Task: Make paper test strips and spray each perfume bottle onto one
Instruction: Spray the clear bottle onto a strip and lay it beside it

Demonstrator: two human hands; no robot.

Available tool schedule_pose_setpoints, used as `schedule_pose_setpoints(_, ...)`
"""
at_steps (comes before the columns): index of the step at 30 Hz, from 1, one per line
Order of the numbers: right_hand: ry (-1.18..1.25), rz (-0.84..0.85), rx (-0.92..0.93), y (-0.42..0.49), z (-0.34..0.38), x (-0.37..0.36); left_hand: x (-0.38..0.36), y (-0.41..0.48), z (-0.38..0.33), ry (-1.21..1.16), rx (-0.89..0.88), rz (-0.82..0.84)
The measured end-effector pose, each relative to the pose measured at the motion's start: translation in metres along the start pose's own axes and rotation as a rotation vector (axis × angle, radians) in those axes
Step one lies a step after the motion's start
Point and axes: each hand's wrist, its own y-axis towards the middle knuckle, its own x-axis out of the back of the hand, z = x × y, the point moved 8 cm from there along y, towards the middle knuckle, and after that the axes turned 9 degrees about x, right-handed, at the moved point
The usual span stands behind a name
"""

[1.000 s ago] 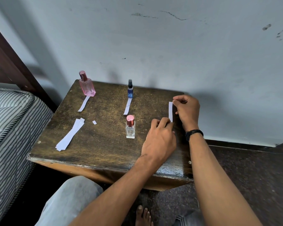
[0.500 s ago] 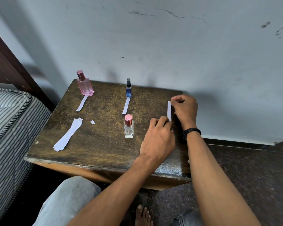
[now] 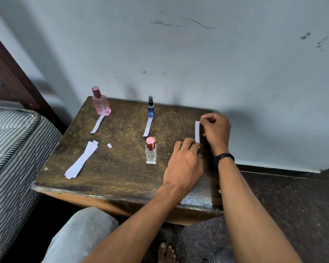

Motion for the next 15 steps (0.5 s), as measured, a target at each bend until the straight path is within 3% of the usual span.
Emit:
schedule_pose_setpoints(8,0.051,-0.064,-0.012,-0.025,0.007,0.011,0.019,-0.01,0.003,-0.172,0.019,-0.069)
schedule_pose_setpoints(15,0.204,-0.167,-0.077,-0.069,0.028,0.029,0.105,-0.044,-0.034,-0.3,-0.245,-0.247)
